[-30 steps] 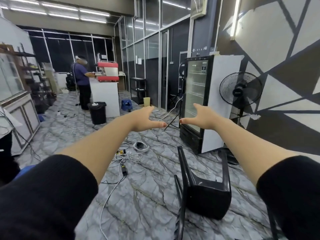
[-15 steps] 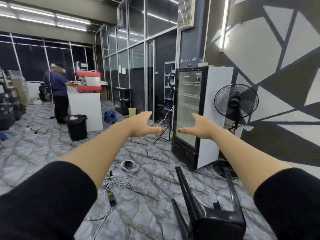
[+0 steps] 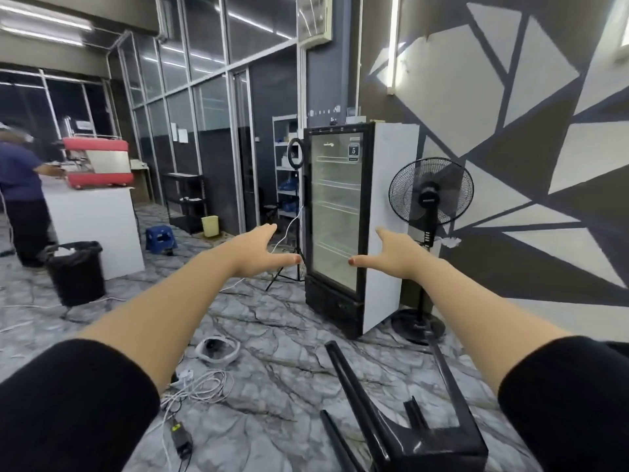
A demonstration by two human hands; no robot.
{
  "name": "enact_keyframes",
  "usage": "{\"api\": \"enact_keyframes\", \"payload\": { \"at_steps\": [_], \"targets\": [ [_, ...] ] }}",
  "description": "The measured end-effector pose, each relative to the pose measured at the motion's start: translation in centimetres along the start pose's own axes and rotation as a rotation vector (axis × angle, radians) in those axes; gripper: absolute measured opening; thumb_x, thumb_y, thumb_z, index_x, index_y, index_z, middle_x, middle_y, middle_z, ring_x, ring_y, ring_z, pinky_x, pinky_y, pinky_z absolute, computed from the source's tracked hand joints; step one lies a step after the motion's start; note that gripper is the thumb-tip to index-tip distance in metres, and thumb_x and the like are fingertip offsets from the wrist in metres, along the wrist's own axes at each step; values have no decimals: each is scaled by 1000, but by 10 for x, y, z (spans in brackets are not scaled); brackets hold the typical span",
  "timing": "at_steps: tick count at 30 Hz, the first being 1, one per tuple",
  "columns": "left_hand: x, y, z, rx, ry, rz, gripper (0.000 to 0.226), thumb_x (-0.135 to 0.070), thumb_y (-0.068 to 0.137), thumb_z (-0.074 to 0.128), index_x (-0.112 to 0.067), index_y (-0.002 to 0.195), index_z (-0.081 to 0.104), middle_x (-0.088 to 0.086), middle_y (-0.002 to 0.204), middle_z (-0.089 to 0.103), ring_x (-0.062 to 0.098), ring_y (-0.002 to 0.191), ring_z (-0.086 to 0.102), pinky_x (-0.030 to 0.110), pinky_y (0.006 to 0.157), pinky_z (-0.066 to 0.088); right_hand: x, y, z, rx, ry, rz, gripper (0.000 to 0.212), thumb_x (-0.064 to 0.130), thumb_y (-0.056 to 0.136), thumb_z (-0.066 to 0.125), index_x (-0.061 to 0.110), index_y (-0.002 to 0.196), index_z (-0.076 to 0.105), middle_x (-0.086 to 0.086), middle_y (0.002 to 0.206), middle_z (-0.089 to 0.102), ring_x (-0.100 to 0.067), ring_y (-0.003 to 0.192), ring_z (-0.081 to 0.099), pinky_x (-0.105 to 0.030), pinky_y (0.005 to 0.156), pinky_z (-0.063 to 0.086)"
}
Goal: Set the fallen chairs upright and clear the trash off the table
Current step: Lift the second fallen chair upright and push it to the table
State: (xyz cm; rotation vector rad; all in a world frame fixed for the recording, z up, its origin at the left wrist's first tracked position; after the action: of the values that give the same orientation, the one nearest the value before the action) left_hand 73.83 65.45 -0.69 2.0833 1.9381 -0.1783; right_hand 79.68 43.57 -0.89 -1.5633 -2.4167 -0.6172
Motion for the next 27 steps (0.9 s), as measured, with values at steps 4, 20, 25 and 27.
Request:
{"api": "enact_keyframes", "payload": {
  "at_steps": [4,20,25,27],
  "targets": [
    [10,56,19,19,-13,44,96,-67,79,47,-17,149,5,2,159,5,18,146,9,37,116,15,-29,48,8,-21,20,28,107,65,70,61,6,145,13,-14,152,26,-30,137,30,-37,107,29],
    [33,312,24,13,-43,131,99,-70,78,47,-20,149,-1,0,159,0,14,146,1,37,119,10,-123,263,3,-77,54,117,112,62,68,66,12,147,4,-12,152,29,-28,137,31,-39,110,29],
    [8,378,36,34,-81,227,100,-71,77,48,-23,149,-2,-1,160,1,15,146,4,37,119,10,-159,286,-24,-147,-3,175,113,63,67,66,14,147,3,-9,153,26,-28,138,30,-37,109,29],
    [-9,405,39,32,-95,295,99,-70,77,49,-23,149,0,0,159,3,15,146,4,36,118,9,-177,291,-33,-178,-32,214,112,62,68,66,13,147,3,-11,152,28,-28,137,31,-36,108,29]
  ]
}}
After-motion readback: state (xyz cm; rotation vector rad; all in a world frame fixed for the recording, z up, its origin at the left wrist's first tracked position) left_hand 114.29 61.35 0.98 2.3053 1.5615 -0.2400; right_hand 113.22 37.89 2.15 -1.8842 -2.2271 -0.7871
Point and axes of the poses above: each hand's wrist, its own y-axis towards the middle knuckle, its own z-axis out of the palm, x = y × z, the point moved 10 cm from there along y, towards the middle knuckle
